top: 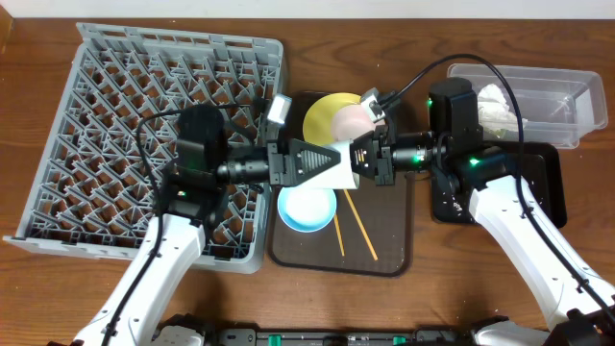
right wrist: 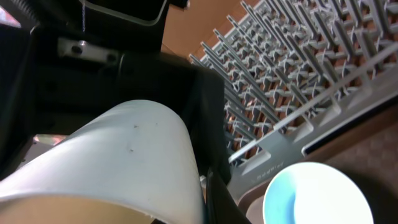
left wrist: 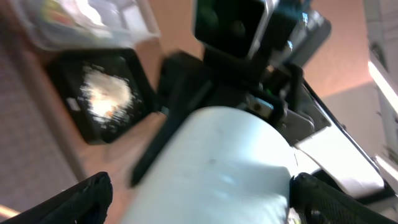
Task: Sort waste into correct bins and load items into the dishwasher
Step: 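Hand the white cup from the right gripper to the left gripper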
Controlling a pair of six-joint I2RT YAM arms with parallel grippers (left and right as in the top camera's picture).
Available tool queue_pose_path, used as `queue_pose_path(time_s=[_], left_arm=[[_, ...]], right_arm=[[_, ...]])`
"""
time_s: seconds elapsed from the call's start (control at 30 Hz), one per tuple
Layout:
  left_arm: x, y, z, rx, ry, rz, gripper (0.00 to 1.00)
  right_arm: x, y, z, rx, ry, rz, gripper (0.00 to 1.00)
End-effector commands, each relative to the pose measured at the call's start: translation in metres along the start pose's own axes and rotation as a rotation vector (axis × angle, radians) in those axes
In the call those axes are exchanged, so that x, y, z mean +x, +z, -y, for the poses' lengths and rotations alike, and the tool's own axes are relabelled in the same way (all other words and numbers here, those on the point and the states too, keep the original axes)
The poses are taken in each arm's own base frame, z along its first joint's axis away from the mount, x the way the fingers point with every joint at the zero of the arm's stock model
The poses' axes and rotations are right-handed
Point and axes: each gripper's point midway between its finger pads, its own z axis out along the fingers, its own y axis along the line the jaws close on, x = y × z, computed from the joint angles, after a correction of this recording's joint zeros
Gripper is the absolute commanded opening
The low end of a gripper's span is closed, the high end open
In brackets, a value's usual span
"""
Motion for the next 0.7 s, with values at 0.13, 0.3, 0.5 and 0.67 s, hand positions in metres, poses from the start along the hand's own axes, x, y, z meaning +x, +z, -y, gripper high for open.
queue_pose_path(time_s=[0.13, 0.3, 0.5, 0.67], left_arm=[[0.013, 0.01, 0.012, 0.049, -0.071, -0.069, 0.89], [0.015, 0.01, 0.015, 0.061, -0.082, -0.082, 0.8], [0.014, 0.009, 0.019, 0.074, -0.054, -0.084, 0.73], [0.011, 0.009, 0.023, 0.084, -0.02, -0.077, 0.68]], right_arm=[[-0.014, -0.003, -0.009, -0.033, -0.031, 0.032, 0.01], [-0.015, -0.002, -0.006, -0.018, -0.033, 0.037, 0.01], [-0.015, -0.002, -0.005, -0.01, -0.029, 0.038, 0.01], [-0.013, -0.002, -0.004, -0.008, -0.014, 0.032, 0.01]])
